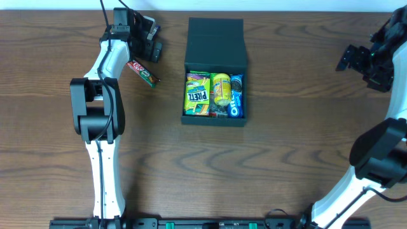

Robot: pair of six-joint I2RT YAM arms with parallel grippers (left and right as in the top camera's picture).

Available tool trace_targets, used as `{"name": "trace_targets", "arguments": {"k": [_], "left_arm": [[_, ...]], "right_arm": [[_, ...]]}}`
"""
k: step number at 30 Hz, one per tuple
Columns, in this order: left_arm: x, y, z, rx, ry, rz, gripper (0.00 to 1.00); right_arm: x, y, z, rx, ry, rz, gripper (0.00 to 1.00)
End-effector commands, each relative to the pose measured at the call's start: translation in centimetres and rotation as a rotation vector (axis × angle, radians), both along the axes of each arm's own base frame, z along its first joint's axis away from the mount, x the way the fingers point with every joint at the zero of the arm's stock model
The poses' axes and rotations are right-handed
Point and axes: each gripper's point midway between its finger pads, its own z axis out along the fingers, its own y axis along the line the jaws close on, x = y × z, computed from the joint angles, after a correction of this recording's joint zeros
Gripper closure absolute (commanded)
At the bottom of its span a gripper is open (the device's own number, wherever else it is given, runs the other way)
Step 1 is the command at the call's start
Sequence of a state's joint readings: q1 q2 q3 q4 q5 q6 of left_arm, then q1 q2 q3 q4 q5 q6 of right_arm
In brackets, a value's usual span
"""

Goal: Pack container
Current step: 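Move the left gripper to the blue snack bar and grasp it, then carry the blue bar into the box's right side and release it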

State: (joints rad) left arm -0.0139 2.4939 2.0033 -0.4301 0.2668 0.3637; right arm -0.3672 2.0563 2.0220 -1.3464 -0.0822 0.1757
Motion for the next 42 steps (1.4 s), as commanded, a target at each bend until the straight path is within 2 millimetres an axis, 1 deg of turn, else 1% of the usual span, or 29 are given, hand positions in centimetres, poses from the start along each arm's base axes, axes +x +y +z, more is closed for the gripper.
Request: {"name": "trace_targets", "arguments": {"k": [1,2,3,4,5,6,9,12,13,14,16,20,21,23,25,27,28,30,32,33,35,37,38,39,42], "left_arm": [[-0.8,0.0,-2.1,-0.025,0.055,0.018,0.0],[-0.7,0.0,-2.1,-0.026,0.052,0.02,0.0],[-0.7,0.0,-2.0,-0.026,0.049,0.02,0.11],[-0.7,0.0,-2.0,-0.026,0.049,0.02,0.19],[-0.7,0.0,-2.0,-0.027,0.05,0.023,0.23],[-0.7,0.0,-2.0,-0.033,0.052,0.031,0.26],[-0.6,0.0,-1.9,-0.058,0.058,0.073,0.27],[-0.4,0.0,-1.9,-0.068,0.057,0.088,0.37],[-0.4,0.0,-1.8,-0.068,0.054,0.088,0.41],[-0.3,0.0,-1.8,-0.068,0.05,0.088,0.49],[-0.2,0.0,-1.7,-0.069,0.044,0.088,0.57],[-0.1,0.0,-1.7,-0.069,0.04,0.088,0.69],[0.0,0.0,-1.6,-0.069,0.038,0.088,0.73],[0.0,0.0,-1.6,-0.069,0.035,0.088,0.73],[0.3,-0.2,-1.1,-0.076,0.027,0.094,0.76],[0.9,-0.4,-0.1,-0.095,0.008,0.117,0.79],[1.5,-0.5,0.9,-0.112,-0.01,0.135,0.8],[2.9,-1.0,3.6,-0.148,-0.061,0.168,0.85],[4.2,-1.7,7.0,-0.193,-0.116,0.2,0.86],[4.5,-2.0,8.4,-0.213,-0.135,0.213,0.87],[4.8,-3.1,11.3,-0.262,-0.154,0.245,0.94],[4.4,-4.2,13.1,-0.308,-0.141,0.279,0.95],[3.9,-5.1,13.9,-0.345,-0.117,0.312,0.94],[3.4,-5.7,14.3,-0.378,-0.088,0.345,0.94],[0.8,-8.8,15.0,-0.508,0.058,0.399,0.94]], "right_arm": [[-0.1,-0.1,-0.3,0.009,0.006,-0.016,0.01],[-0.1,-0.1,-0.3,0.009,0.006,-0.016,0.01],[-0.1,-0.1,-0.3,0.009,0.006,-0.016,0.01],[-0.1,-0.1,-0.3,0.009,0.006,-0.017,0.01],[-0.1,-0.1,-0.3,0.01,0.007,-0.019,0.01],[-0.1,-0.1,-0.3,0.011,0.007,-0.025,0.01],[-0.1,-0.1,-0.3,0.013,0.006,-0.037,0.01],[-0.1,-0.1,-0.3,0.014,0.006,-0.037,0.01],[-0.1,-0.1,-0.3,0.014,0.006,-0.037,0.01],[-0.1,-0.1,-0.3,0.013,0.006,-0.037,0.01],[-0.1,-0.1,-0.3,0.014,0.006,-0.038,0.01],[-0.1,-0.1,-0.3,0.014,0.007,-0.037,0.01],[-0.1,-0.1,-0.3,0.014,0.007,-0.038,0.01],[-0.1,-0.1,-0.3,0.014,0.007,-0.037,0.01],[-0.1,-0.1,-0.3,0.014,0.007,-0.037,0.01],[-0.1,-0.1,-0.3,0.014,0.006,-0.037,0.01],[-0.1,-0.1,-0.3,0.013,0.006,-0.037,0.01],[-0.1,-0.1,-0.3,0.013,0.006,-0.037,0.01],[-0.1,-0.2,-0.3,0.011,0.006,-0.037,0.01],[-0.1,-0.2,-0.3,0.007,0.008,-0.038,0.01],[-0.3,-0.6,-0.3,-0.011,0.016,-0.043,0.01],[-0.4,-1.1,-0.3,-0.037,0.025,-0.049,0.01],[-0.5,-1.3,-0.3,-0.047,0.028,-0.052,0.01],[-0.6,-1.5,-0.3,-0.054,0.029,-0.056,0.01],[-0.6,-2.1,-0.3,-0.06,0.023,-0.067,0.01]]}}
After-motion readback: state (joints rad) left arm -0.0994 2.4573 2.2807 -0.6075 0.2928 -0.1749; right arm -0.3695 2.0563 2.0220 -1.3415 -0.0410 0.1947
